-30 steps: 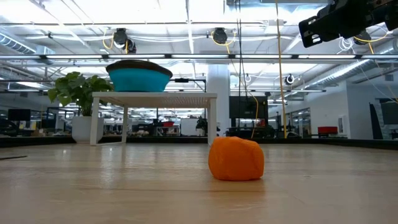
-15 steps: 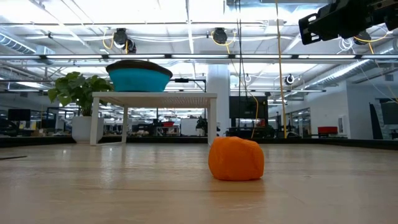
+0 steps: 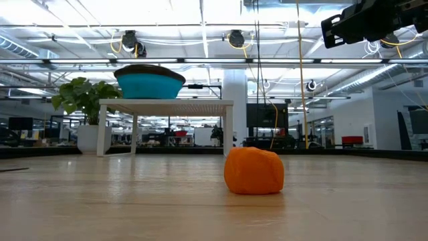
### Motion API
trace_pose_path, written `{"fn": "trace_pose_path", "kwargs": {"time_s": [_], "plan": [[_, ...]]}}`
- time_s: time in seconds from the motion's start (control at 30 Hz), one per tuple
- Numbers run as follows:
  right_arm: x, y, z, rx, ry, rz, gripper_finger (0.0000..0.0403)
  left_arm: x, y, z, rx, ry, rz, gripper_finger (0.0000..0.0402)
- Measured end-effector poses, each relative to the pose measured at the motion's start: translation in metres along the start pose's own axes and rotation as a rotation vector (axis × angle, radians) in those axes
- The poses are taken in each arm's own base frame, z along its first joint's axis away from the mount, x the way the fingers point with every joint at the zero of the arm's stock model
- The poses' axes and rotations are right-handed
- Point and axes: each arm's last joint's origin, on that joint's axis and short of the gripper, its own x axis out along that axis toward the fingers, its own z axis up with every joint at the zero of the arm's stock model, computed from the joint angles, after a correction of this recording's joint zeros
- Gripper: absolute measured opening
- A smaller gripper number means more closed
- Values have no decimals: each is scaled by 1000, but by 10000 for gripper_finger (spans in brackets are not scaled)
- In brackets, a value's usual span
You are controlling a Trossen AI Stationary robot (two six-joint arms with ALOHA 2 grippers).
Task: Pick & Place Fruit
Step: Put the top peach into the blue strainer bowl on the shelf
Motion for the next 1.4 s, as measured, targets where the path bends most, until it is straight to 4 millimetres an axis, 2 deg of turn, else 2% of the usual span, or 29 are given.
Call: {"fn": "trace_pose_path", "kwargs": {"time_s": [0.33,0.57,0.77,0.93,1.13,1.4], "plan": [[0,0,0,0,1,0,0,4,18,18,-351,-116,66,79],[0,0,0,0,1,0,0,6,28,28,-406,-147,77,79],[0,0,0,0,1,0,0,7,42,28,-231,-52,144,79],[0,0,0,0,1,0,0,1,64,30,-107,67,341,79],[0,0,0,0,1,0,0,-17,84,51,58,138,569,79],[0,0,0,1,5,-1,0,-37,99,81,258,152,765,79]]}}
